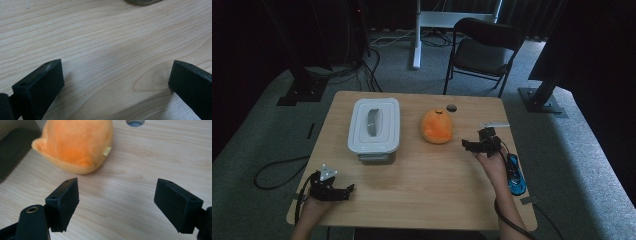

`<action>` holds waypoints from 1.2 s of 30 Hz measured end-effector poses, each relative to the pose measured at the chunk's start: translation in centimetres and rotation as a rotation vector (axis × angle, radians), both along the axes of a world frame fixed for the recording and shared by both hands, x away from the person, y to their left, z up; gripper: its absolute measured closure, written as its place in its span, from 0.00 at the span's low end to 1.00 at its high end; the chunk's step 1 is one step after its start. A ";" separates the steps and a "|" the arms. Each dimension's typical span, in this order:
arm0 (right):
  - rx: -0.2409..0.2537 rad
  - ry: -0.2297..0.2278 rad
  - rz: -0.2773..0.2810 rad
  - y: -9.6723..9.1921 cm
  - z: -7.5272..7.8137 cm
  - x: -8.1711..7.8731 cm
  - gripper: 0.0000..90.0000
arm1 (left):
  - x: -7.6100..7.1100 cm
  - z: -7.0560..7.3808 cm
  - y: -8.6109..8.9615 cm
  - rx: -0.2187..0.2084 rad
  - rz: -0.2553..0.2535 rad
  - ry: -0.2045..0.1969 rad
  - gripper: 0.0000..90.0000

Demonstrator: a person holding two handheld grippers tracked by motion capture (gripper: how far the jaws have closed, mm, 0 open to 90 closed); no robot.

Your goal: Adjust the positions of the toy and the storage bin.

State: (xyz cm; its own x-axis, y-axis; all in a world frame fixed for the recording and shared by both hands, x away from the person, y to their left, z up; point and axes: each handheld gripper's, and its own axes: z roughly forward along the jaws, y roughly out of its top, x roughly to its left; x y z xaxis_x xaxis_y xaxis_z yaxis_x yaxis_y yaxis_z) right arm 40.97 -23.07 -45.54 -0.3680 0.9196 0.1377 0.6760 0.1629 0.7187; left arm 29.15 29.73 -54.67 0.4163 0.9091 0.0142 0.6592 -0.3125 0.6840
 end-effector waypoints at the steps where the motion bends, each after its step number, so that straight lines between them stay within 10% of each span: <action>1: 0.002 0.002 0.006 0.3 0.0 0.2 0.22 | 0.0 0.0 0.0 0.000 0.000 0.000 0.00; 36: 0.051 0.053 0.050 8.3 -1.4 7.8 0.22 | 0.0 0.0 0.0 0.000 0.001 0.000 0.00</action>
State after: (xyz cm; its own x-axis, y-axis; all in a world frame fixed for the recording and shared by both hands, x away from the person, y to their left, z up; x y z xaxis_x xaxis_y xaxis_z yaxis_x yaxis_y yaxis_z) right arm 48.81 -14.77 -46.93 -0.4041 0.8916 0.2044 0.7055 0.1616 0.6900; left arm 29.14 29.72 -54.67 0.4151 0.9097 0.0140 0.6596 -0.3115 0.6840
